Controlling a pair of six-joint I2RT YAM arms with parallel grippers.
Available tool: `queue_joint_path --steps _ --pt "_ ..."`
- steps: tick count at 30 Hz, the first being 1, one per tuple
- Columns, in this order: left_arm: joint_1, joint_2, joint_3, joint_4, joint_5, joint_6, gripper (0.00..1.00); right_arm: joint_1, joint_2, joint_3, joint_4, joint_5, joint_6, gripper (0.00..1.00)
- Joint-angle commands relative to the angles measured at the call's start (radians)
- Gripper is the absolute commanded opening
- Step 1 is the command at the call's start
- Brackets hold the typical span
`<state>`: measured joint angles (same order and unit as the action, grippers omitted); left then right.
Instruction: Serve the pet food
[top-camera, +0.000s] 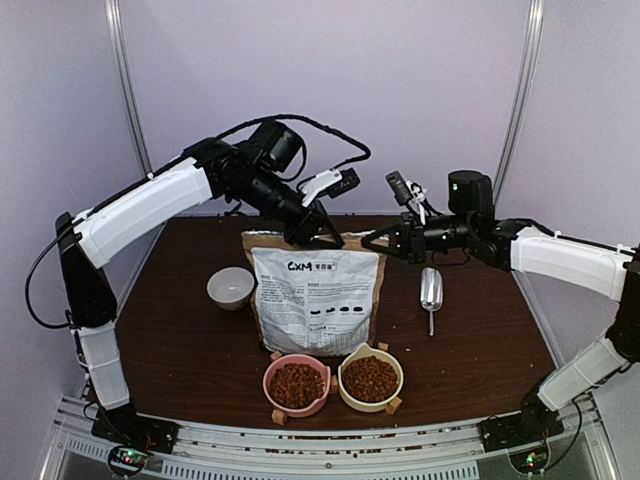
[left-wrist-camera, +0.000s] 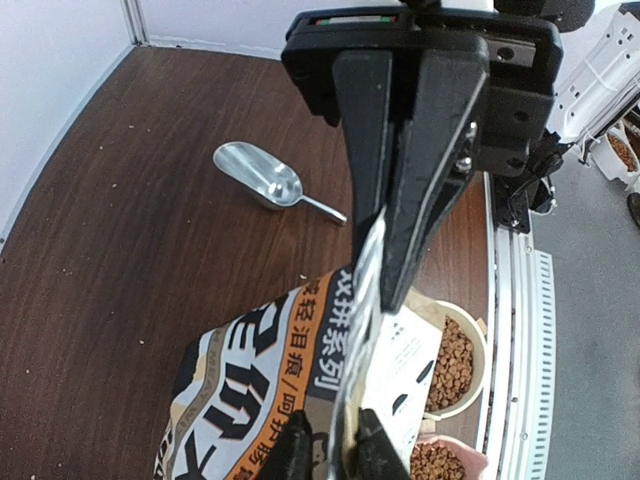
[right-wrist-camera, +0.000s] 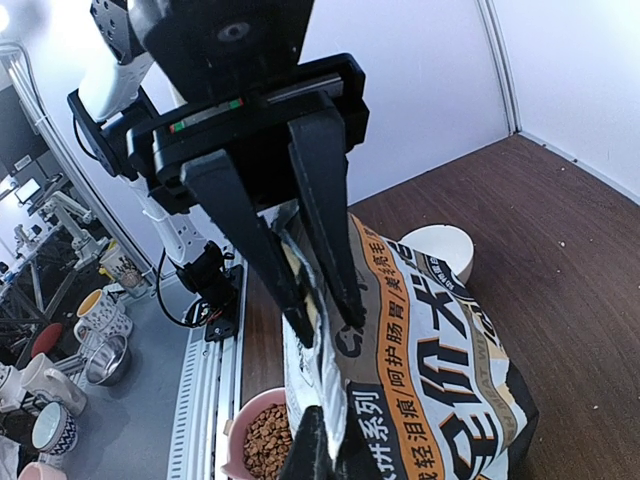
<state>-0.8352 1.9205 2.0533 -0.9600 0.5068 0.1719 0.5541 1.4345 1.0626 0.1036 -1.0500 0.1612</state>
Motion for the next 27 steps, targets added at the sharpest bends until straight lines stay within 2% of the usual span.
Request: queue_joint_path --steps 1,3,6,11,16,25,27 --pt "0.031 -0.070 -0.049 -0.009 -0.059 0.026 0.10 0.003 -0.027 0.039 -0.017 0.015 -0.020 0.00" --pt "0.031 -0.071 -0.053 -0.009 -0.032 0.027 0.00 0.004 -0.021 0.044 -0.015 0.012 -0.016 0.00" --pt "0.031 -0.073 -0.055 -0.004 0.001 0.028 0.00 0.014 -0.001 0.057 -0.012 0.012 -0.010 0.01" --pt "0.031 -0.077 -0.057 0.028 0.026 0.020 0.00 0.032 0.034 0.075 0.016 0.006 0.014 0.22" --pt "0.031 -0.078 -0.052 0.037 0.049 0.018 0.00 0.051 0.072 0.108 0.041 -0.003 0.029 0.30" --pt "0.031 -0.081 -0.053 0.037 0.053 0.015 0.00 0.066 0.126 0.144 0.061 -0.017 0.047 0.32" --pt "0.031 -0.083 -0.052 0.037 0.053 0.015 0.00 0.066 0.134 0.148 0.055 -0.020 0.045 0.28"
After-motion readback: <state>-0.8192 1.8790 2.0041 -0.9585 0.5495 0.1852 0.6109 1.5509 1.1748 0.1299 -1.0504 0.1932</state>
